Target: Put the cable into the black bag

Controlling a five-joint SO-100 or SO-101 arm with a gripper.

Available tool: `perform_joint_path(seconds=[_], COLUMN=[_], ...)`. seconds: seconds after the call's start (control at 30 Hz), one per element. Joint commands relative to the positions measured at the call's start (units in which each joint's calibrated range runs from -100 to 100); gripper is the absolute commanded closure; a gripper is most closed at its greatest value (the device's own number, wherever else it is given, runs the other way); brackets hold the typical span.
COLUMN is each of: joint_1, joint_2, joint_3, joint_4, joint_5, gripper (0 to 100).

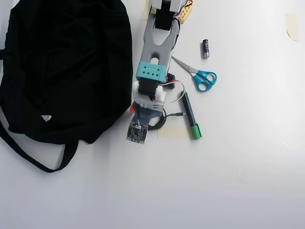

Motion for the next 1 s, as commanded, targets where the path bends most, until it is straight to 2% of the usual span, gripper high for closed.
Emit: perform_joint_path(seconds=[0.0, 0.5, 0.73, 0.97], joint_1=[-0.22, -0.29, -0.29, -0.29], joint_2=[-0.23, -0.23, -0.23, -0.23], joint_3=[-1.13, -1.04, -1.04, -1.13], joint_4=[-0.68, -0.07, -0.07, -0.07], joint_5=[0.23, 0.23, 0.17, 0.17], gripper=[74, 75, 85, 91])
